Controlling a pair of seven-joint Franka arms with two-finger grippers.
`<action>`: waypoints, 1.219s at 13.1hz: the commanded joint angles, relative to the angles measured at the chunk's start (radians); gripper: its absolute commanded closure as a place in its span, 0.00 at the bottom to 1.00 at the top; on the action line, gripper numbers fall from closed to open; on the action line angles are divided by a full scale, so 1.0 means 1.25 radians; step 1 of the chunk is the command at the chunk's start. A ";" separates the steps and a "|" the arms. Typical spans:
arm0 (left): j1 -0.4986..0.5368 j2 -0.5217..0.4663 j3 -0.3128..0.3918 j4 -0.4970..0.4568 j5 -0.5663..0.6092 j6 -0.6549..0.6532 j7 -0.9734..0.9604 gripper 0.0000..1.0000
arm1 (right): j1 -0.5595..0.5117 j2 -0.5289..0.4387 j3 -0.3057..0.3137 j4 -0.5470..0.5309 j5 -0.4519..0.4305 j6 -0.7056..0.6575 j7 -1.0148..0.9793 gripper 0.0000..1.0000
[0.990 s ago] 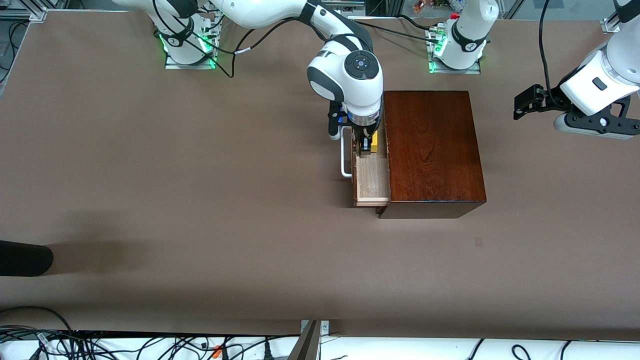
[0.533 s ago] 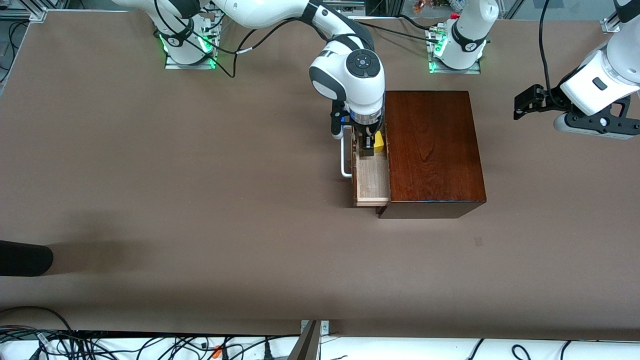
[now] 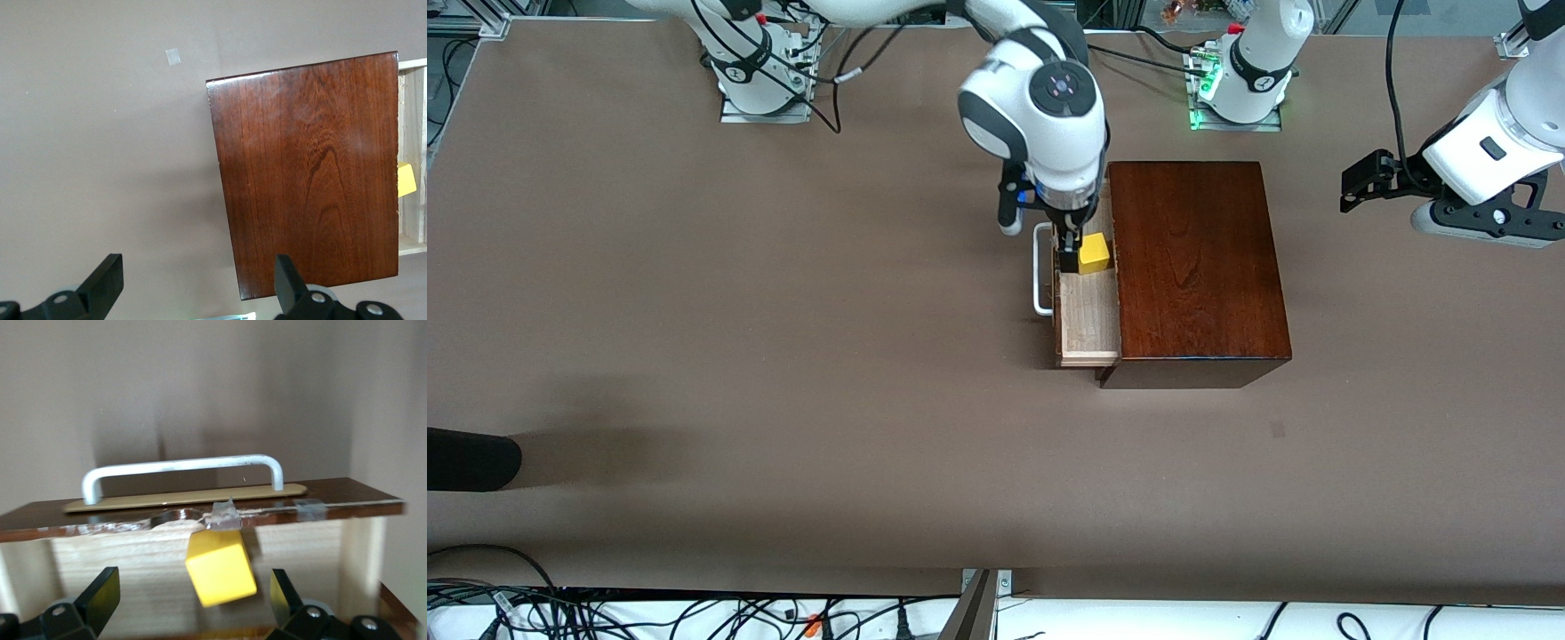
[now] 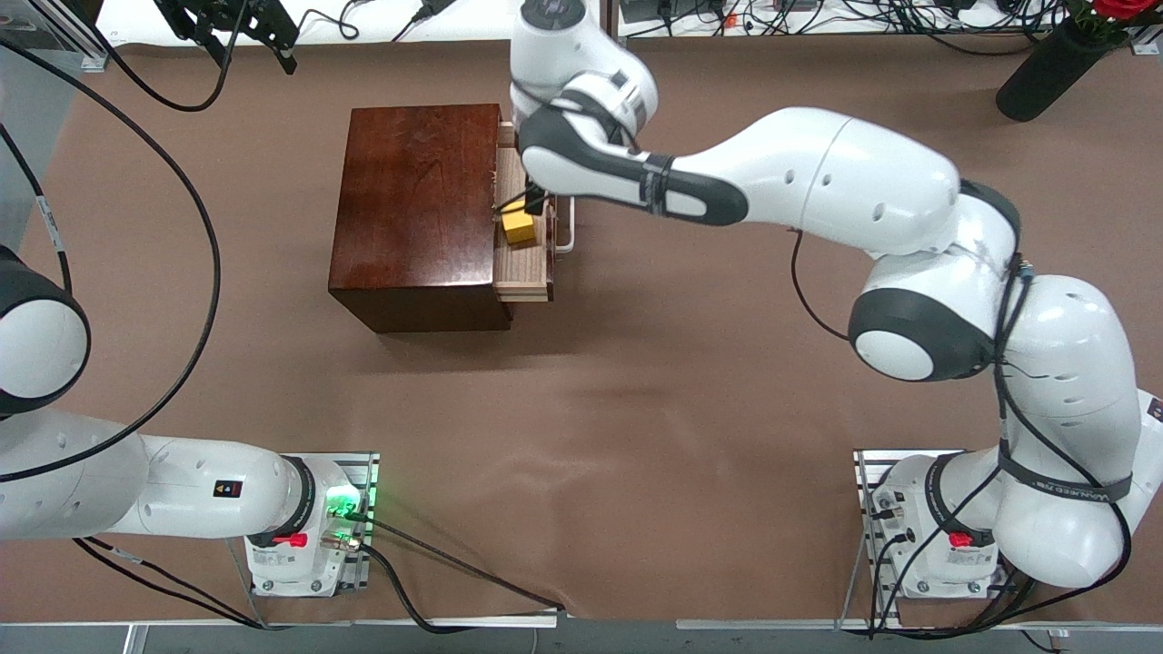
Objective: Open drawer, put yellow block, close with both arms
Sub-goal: 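Lower the cube into the drawer and open the right gripper, then withdraw the right gripper while the left gripper reaches the drawer front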
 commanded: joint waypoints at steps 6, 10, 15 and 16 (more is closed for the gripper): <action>-0.001 0.000 -0.041 0.027 -0.018 -0.050 0.063 0.00 | -0.161 -0.190 0.000 -0.017 0.056 -0.347 -0.493 0.00; -0.003 0.028 -0.094 0.029 -0.097 -0.049 0.111 0.00 | -0.209 -0.263 -0.058 -0.028 0.051 -0.489 -0.817 0.00; -0.005 0.120 -0.256 0.029 -0.117 -0.076 0.255 0.00 | -0.357 -0.474 -0.111 -0.271 0.034 -0.463 -1.328 0.00; -0.007 0.140 -0.291 0.031 -0.119 -0.058 0.269 0.00 | -0.406 -0.506 -0.111 -0.311 0.029 -0.452 -1.440 0.00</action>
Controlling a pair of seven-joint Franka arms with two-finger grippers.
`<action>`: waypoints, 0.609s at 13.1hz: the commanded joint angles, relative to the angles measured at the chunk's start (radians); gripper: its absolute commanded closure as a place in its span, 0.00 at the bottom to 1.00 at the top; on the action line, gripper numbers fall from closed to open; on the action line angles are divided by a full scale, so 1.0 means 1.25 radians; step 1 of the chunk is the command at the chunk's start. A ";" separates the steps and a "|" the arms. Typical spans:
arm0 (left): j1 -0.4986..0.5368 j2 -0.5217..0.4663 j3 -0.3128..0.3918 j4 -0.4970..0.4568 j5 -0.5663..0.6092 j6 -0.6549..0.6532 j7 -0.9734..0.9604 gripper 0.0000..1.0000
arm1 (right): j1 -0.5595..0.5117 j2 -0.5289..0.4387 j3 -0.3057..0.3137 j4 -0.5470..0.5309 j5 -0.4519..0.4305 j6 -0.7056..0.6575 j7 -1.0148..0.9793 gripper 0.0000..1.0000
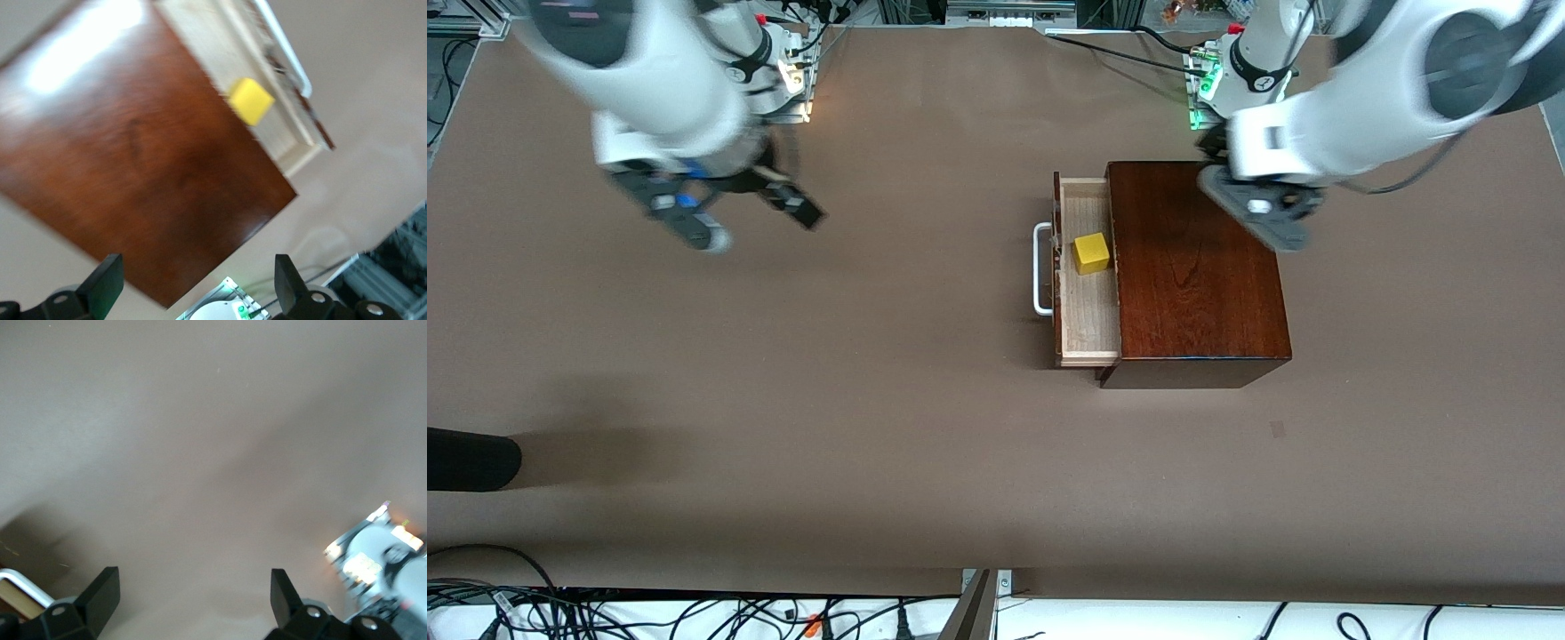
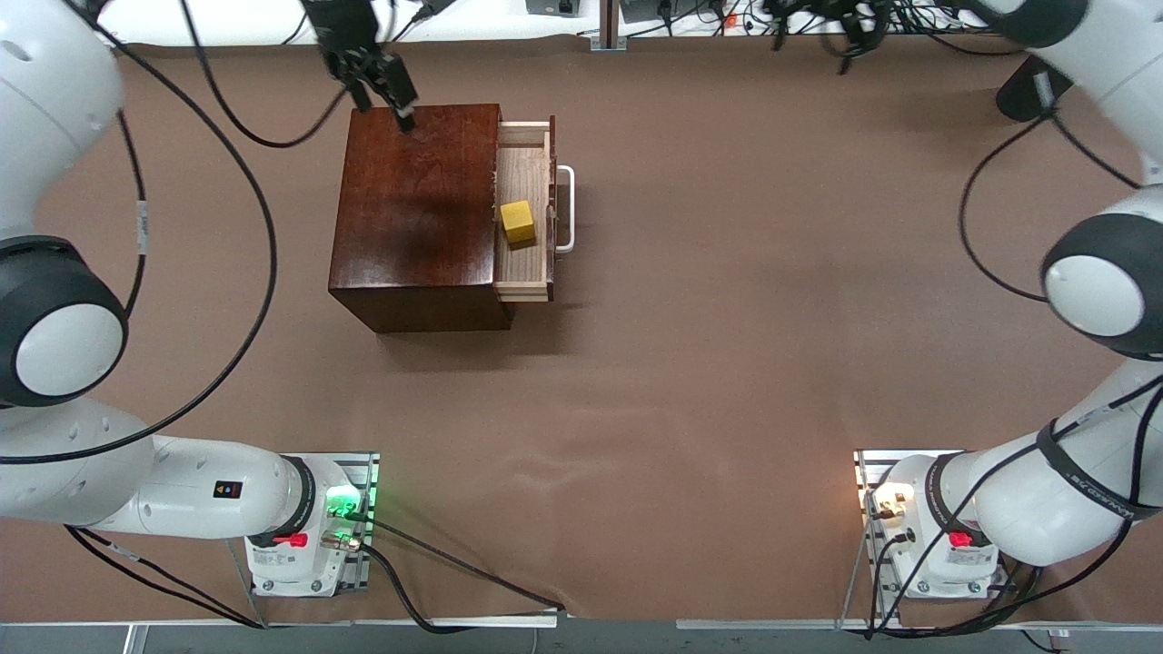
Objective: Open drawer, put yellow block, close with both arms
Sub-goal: 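Withdraw the right gripper while the left gripper reaches the drawer front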
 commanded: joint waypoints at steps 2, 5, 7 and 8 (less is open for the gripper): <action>0.002 0.079 -0.139 0.020 -0.002 0.081 0.071 0.00 | -0.164 -0.138 0.005 -0.179 -0.007 0.055 -0.347 0.00; -0.058 0.155 -0.195 0.011 0.021 0.237 0.153 0.00 | -0.221 -0.144 -0.044 -0.194 -0.013 0.068 -0.544 0.00; -0.105 0.220 -0.195 0.010 0.031 0.324 0.273 0.00 | -0.276 -0.144 -0.044 -0.203 -0.013 0.090 -0.676 0.00; -0.122 0.251 -0.195 0.010 0.060 0.362 0.346 0.00 | -0.296 -0.144 -0.044 -0.216 -0.015 0.110 -0.724 0.00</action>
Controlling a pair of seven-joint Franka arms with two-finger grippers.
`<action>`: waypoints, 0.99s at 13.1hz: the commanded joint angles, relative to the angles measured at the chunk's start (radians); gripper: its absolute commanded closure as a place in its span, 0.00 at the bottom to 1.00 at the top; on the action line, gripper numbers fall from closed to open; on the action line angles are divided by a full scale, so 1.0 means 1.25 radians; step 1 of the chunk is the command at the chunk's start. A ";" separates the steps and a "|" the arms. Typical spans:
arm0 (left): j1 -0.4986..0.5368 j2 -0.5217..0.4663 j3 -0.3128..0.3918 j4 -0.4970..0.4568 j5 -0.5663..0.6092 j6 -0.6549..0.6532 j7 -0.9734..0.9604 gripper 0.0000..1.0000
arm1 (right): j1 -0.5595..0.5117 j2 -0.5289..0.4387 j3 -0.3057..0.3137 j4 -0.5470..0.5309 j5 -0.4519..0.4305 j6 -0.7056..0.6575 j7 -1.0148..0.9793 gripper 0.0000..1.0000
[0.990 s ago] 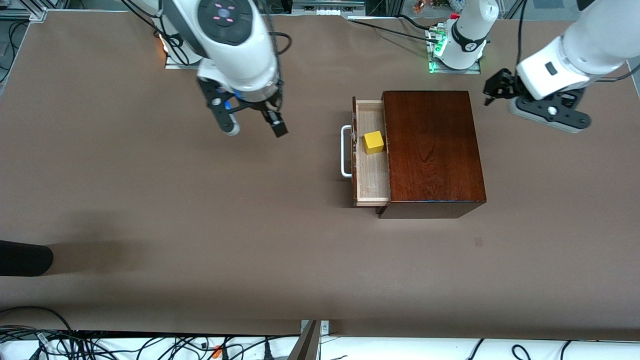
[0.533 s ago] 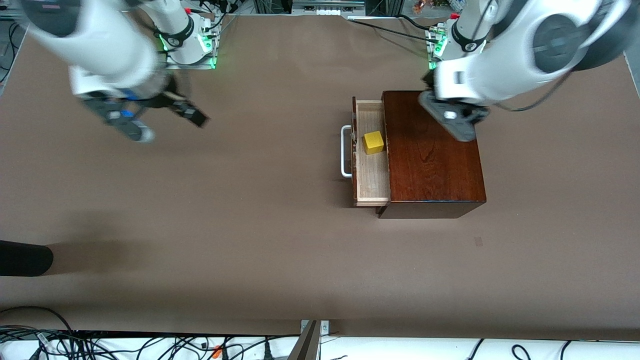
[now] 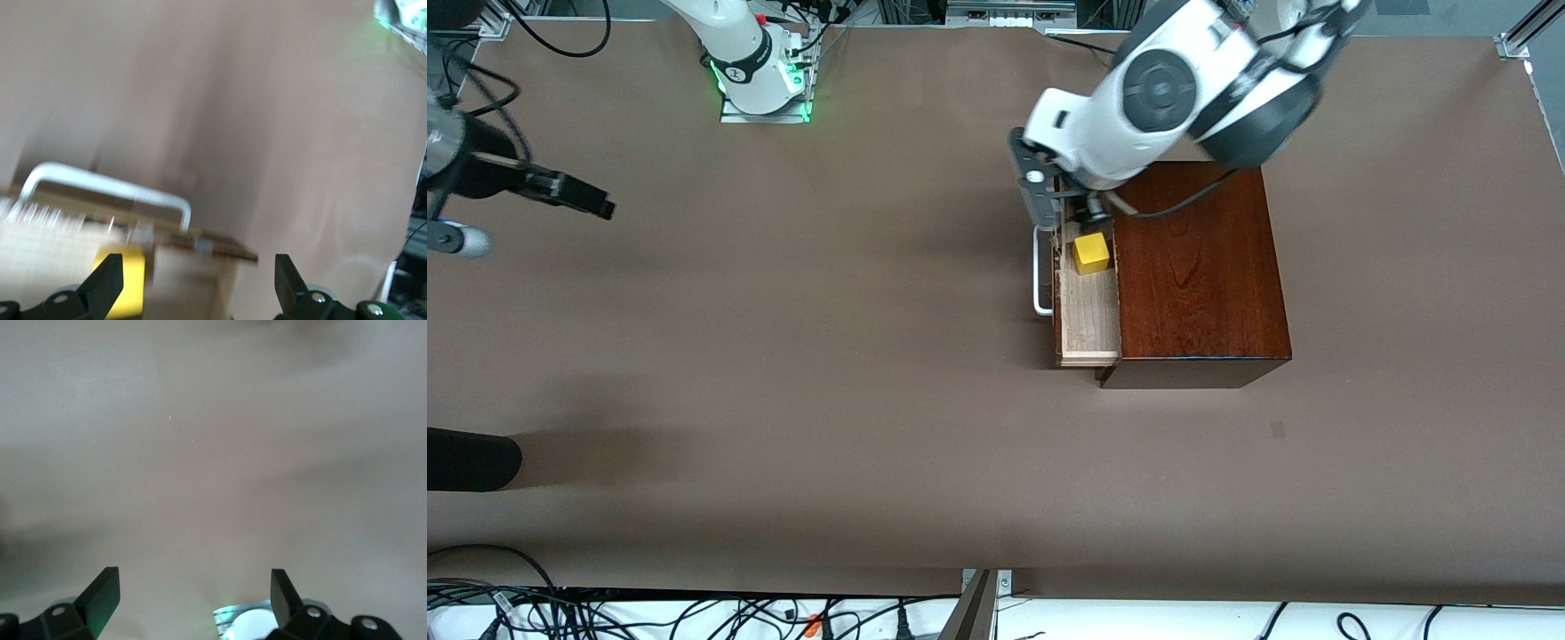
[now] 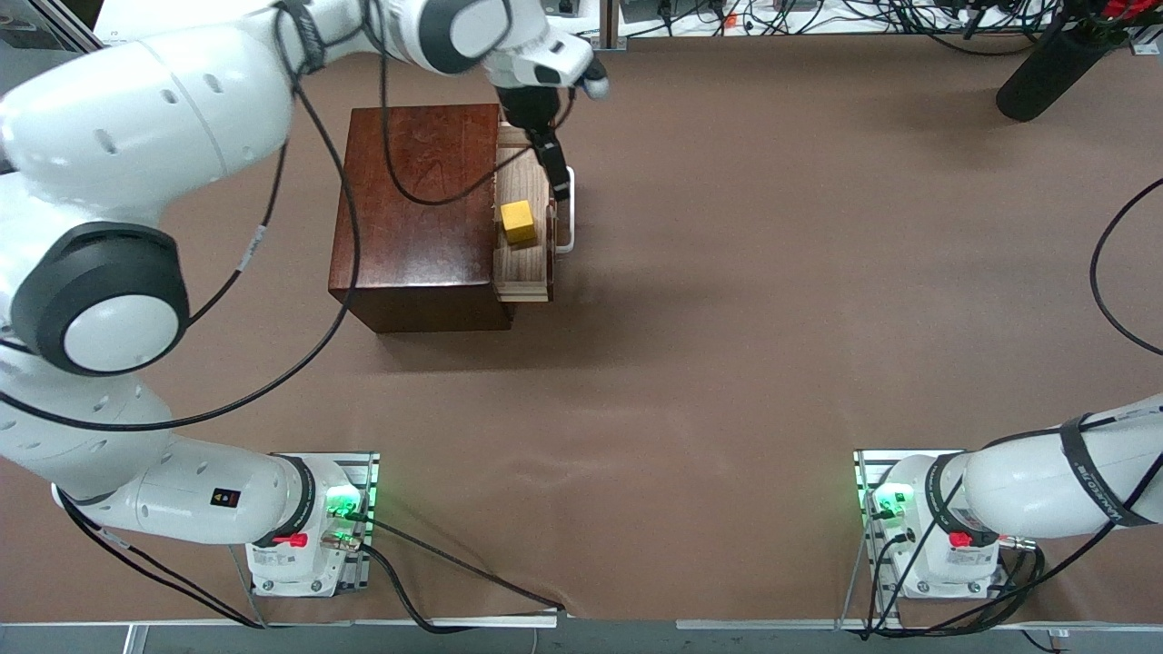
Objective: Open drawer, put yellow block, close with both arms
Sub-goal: 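Withdraw the right gripper while the left gripper reaches the drawer front, then push the drawer shut into the box with the left gripper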
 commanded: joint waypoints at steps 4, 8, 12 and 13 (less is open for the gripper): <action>-0.092 0.146 -0.001 0.007 0.233 0.162 0.152 0.00 | -0.048 -0.022 0.012 -0.075 -0.036 0.075 -0.153 0.00; -0.098 0.214 0.005 0.006 0.378 0.174 0.150 0.00 | -0.047 -0.019 0.017 -0.090 -0.042 0.094 -0.148 0.00; -0.079 0.219 0.006 0.006 0.420 0.152 0.181 0.00 | -0.044 -0.020 0.023 -0.090 -0.041 0.095 -0.133 0.00; -0.065 0.219 0.005 0.007 0.420 0.146 0.205 0.00 | -0.044 -0.020 0.023 -0.089 -0.041 0.093 -0.133 0.00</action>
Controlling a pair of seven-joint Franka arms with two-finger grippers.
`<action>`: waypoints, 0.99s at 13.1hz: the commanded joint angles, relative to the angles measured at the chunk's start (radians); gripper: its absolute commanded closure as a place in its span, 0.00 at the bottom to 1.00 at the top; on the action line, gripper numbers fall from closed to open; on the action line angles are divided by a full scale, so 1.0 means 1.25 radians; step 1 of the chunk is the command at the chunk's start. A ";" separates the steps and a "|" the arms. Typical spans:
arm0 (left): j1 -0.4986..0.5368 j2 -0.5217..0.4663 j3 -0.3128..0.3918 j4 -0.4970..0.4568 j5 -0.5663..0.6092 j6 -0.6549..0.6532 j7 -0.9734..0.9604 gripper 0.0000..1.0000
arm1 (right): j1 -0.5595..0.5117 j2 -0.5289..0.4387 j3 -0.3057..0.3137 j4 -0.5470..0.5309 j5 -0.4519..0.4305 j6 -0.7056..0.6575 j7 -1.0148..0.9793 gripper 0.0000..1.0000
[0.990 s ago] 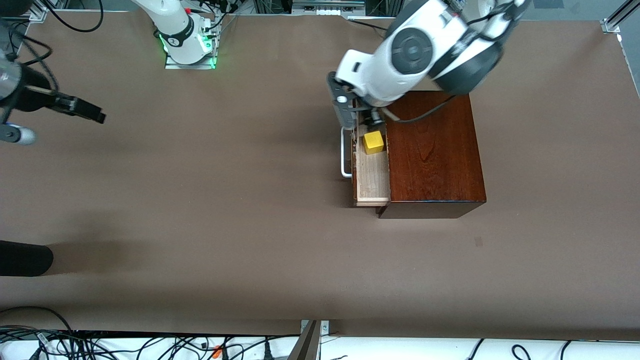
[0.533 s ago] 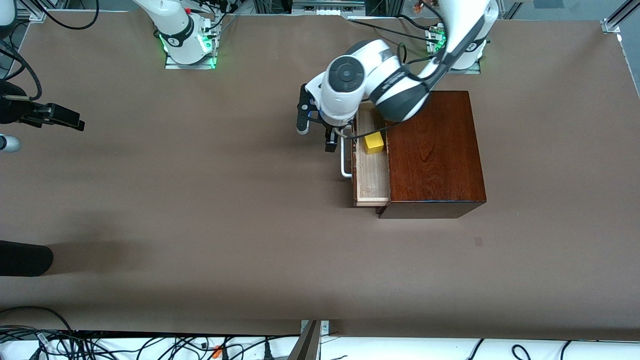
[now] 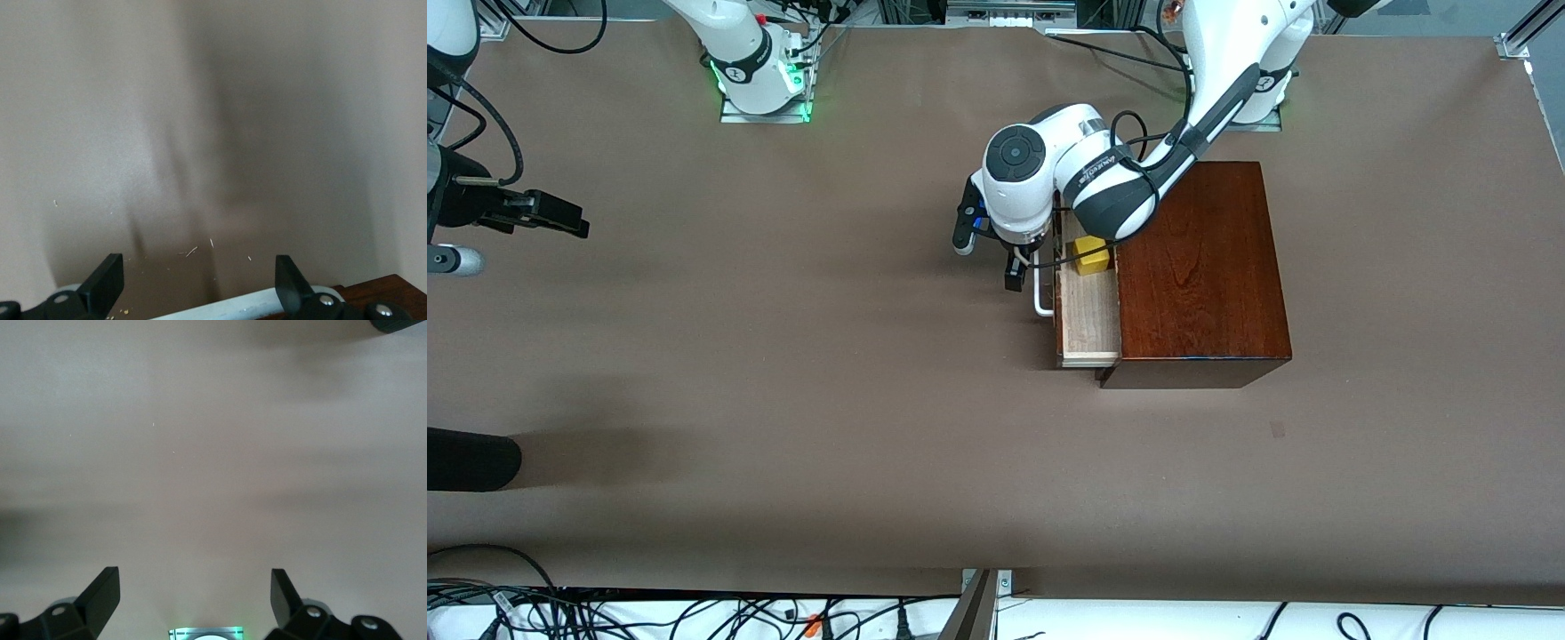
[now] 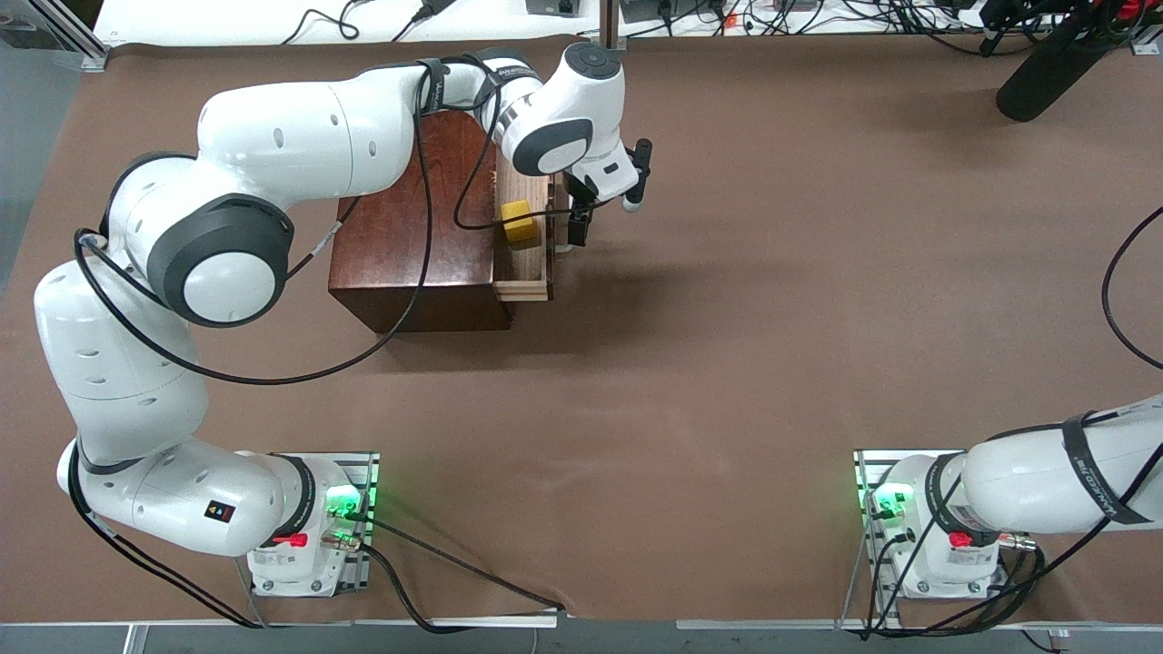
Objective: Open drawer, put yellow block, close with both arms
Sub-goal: 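Push the drawer shut into the box with the left gripper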
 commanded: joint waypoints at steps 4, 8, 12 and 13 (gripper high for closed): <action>0.048 -0.001 0.007 0.008 0.040 -0.103 0.096 0.00 | -0.002 -0.019 0.005 -0.010 0.001 0.004 0.000 0.00; 0.083 -0.007 0.007 0.019 0.039 -0.173 0.096 0.00 | -0.003 -0.011 0.004 0.003 0.001 0.012 0.001 0.00; 0.095 -0.006 0.007 0.019 0.039 -0.176 0.094 0.00 | -0.003 -0.011 0.004 0.007 -0.002 0.011 0.002 0.00; 0.095 -0.006 0.007 0.019 0.039 -0.183 0.094 0.00 | -0.003 -0.011 0.003 0.007 -0.002 0.011 0.002 0.00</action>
